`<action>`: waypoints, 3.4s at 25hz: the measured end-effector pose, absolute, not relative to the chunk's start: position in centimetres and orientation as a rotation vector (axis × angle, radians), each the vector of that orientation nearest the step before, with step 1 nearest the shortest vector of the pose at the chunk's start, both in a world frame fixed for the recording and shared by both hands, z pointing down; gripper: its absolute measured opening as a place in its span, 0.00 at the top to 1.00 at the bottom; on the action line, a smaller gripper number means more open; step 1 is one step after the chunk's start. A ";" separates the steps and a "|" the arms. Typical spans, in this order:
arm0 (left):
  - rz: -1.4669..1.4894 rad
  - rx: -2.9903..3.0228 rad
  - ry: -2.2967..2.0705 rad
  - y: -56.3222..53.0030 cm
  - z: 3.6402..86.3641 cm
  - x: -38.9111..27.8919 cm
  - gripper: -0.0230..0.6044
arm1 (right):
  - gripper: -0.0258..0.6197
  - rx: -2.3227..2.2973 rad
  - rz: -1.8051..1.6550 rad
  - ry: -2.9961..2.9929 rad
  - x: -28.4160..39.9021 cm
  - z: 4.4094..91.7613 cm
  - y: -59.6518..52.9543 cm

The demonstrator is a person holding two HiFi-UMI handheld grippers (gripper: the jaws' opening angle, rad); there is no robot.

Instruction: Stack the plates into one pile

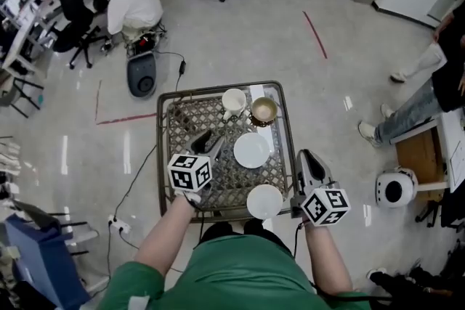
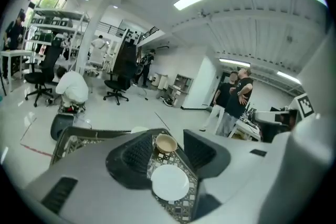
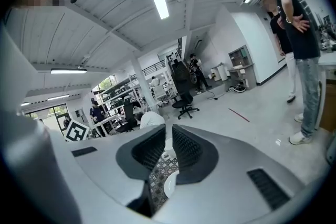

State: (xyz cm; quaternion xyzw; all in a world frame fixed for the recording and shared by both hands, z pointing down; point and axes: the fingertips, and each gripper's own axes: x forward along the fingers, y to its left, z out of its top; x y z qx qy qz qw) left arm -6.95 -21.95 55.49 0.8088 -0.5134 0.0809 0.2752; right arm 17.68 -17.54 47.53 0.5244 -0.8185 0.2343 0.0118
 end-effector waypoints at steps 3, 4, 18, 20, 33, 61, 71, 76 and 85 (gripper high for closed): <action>0.206 2.240 -1.429 -20.4 52.3 -7.5 0.65 | 0.87 1.642 0.713 -2.537 18.1 47.6 -16.8; 0.202 2.260 -1.448 -20.0 51.4 -7.8 0.65 | 0.87 1.650 0.708 -2.530 18.4 47.7 -16.8; 0.256 2.257 -1.476 -15.0 51.6 -10.3 0.65 | 0.87 1.534 1.160 -2.213 22.6 65.1 -12.2; 0.289 2.247 -1.453 -14.5 52.9 -10.0 0.65 | 0.86 1.515 1.221 -2.133 23.3 68.3 -10.2; 0.425 2.196 -1.272 -11.7 59.0 -6.4 0.65 | 0.79 1.342 1.375 -1.908 22.5 77.9 -0.5; 0.451 2.102 -1.256 -11.4 61.5 -7.2 0.65 | 0.73 1.254 1.422 -1.843 21.2 81.4 -0.2; 0.448 2.068 -1.277 -11.8 61.9 -8.4 0.68 | 0.85 1.265 1.450 -1.843 20.4 81.2 -0.8; 0.410 2.063 -1.299 -12.3 61.4 -8.9 0.69 | 0.89 1.229 1.481 -1.974 19.1 78.9 -3.2; 0.337 2.056 -1.368 -13.1 59.8 -9.2 0.70 | 0.91 0.995 1.263 -2.237 15.6 73.0 -7.2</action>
